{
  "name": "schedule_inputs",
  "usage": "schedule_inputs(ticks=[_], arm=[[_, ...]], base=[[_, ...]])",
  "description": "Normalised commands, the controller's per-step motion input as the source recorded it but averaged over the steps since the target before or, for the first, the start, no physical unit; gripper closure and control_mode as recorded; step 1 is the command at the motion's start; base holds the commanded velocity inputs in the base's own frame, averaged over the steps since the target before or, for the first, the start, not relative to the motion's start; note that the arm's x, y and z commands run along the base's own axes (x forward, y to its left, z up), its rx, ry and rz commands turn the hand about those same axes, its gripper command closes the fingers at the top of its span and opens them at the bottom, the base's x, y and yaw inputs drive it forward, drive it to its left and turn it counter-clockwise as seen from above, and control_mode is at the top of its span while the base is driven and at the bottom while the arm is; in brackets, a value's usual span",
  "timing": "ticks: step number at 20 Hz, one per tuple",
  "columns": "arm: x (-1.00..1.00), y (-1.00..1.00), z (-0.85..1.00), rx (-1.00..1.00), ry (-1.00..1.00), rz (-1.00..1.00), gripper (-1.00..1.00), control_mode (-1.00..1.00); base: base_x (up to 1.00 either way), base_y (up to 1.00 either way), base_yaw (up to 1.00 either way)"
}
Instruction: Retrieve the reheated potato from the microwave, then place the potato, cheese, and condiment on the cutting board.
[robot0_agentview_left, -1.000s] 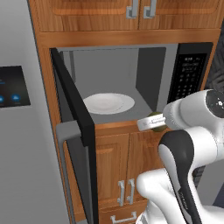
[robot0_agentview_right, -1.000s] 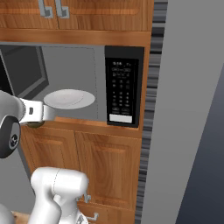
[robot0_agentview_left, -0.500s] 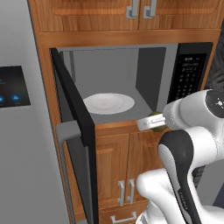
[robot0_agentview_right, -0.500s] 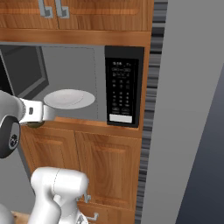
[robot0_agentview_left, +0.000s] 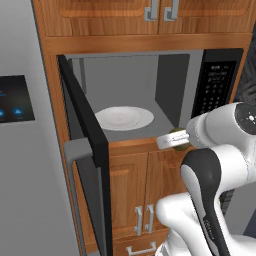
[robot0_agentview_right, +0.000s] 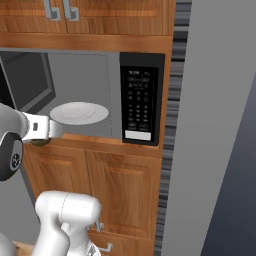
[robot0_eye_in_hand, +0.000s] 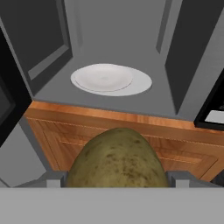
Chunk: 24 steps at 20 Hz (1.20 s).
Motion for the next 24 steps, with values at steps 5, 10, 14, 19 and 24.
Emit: schedule_inputs(ticks=[5, 10, 14, 19, 24], arm=[[0.0, 0.0, 0.0, 0.0, 0.0, 0.0, 1.0, 1.0], [0.0, 0.0, 0.0, 0.0, 0.0, 0.0, 1.0, 1.0], [0.0, 0.0, 0.0, 0.0, 0.0, 0.0, 1.0, 1.0], [0.0, 0.0, 0.0, 0.0, 0.0, 0.0, 1.0, 1.0], [0.0, 0.0, 0.0, 0.0, 0.0, 0.0, 1.0, 1.0]], base=[[-0.55, -0.05, 0.07], [-0.87, -0.11, 0.01], [-0.84, -0.03, 0.0], [-0.83, -0.02, 0.0], [-0.46, 0.43, -0.09]])
